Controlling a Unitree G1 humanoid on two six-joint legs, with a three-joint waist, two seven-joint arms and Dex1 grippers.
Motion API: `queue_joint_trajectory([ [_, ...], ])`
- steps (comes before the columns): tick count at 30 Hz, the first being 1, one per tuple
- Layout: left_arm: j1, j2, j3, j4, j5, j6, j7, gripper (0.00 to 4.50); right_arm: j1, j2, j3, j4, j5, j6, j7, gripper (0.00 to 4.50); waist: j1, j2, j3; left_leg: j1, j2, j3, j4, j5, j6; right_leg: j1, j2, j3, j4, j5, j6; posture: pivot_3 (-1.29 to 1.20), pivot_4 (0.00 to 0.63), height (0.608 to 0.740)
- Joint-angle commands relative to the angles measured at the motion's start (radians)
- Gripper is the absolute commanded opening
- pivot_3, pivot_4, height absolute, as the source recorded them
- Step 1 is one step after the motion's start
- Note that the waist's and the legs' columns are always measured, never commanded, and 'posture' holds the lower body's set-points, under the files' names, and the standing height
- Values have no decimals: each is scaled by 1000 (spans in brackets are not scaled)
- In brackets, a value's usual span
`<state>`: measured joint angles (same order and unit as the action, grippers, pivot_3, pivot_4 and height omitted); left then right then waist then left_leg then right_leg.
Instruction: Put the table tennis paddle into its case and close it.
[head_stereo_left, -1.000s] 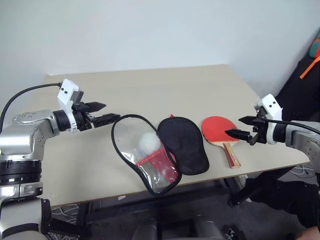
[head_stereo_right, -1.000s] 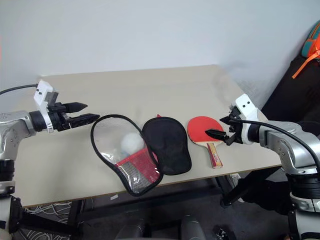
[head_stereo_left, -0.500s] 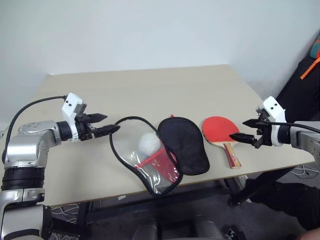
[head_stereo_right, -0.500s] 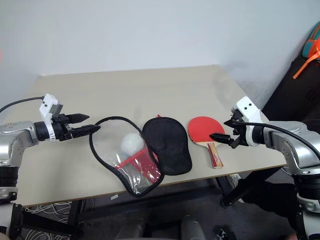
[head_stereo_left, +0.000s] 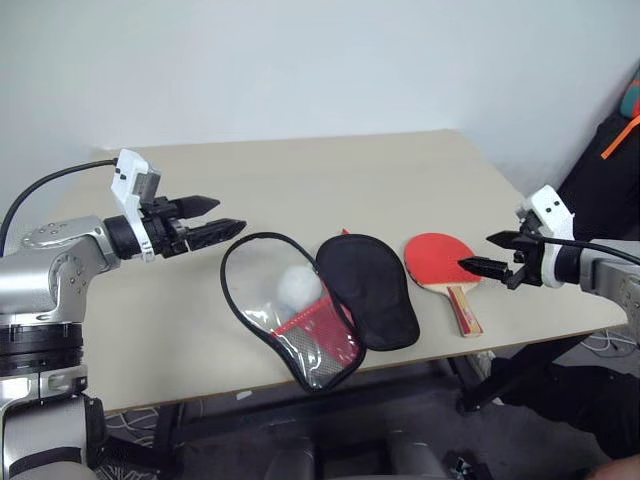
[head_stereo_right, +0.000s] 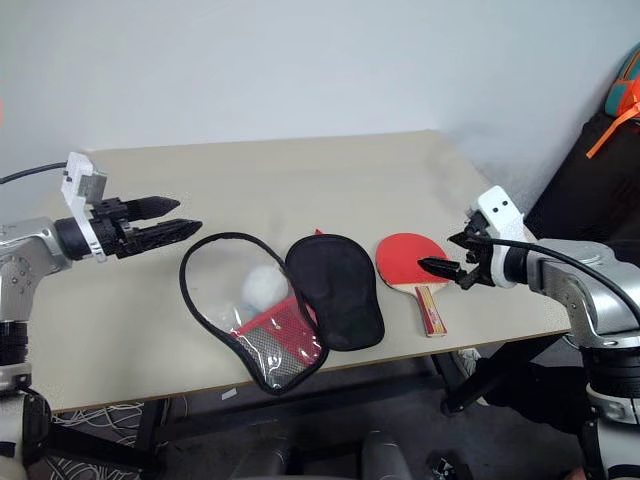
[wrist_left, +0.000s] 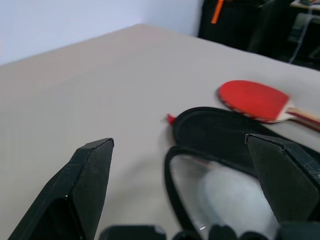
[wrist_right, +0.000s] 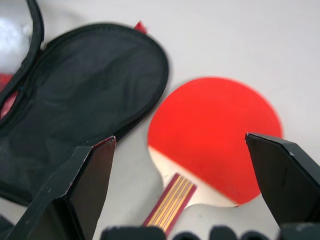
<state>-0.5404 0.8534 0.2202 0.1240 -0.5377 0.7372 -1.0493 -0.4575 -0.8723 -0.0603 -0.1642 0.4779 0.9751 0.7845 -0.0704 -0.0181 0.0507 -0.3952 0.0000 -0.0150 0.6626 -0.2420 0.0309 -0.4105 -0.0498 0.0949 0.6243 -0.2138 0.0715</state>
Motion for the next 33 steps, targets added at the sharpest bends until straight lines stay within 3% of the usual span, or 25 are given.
queue_joint_trajectory([
  [1,-8,1,-3,-86,-41,31,-4,4480,-15,-25,-25,-2,0,-10,16,4500,0,0,0,0,0,0,0,0,0,0,0,0,0,0,0,0,0,740],
  [8,-5,17,-23,-94,-38,23,-48,4480,0,-25,-24,-12,-10,10,3,4500,0,0,0,0,0,0,0,0,0,0,0,0,0,0,0,0,0,740],
  [18,-15,-3,-58,-102,-42,17,-65,4480,81,218,-82,-83,-15,203,-288,4500,0,-1,-1,0,0,0,1,0,0,0,0,0,0,0,0,0,0,740],
  [33,-44,-24,-107,-57,-23,-23,-88,4480,177,380,-61,-58,-118,264,-516,4500,-1,-1,-1,0,0,0,0,0,0,1,1,0,0,0,0,0,0,740],
])
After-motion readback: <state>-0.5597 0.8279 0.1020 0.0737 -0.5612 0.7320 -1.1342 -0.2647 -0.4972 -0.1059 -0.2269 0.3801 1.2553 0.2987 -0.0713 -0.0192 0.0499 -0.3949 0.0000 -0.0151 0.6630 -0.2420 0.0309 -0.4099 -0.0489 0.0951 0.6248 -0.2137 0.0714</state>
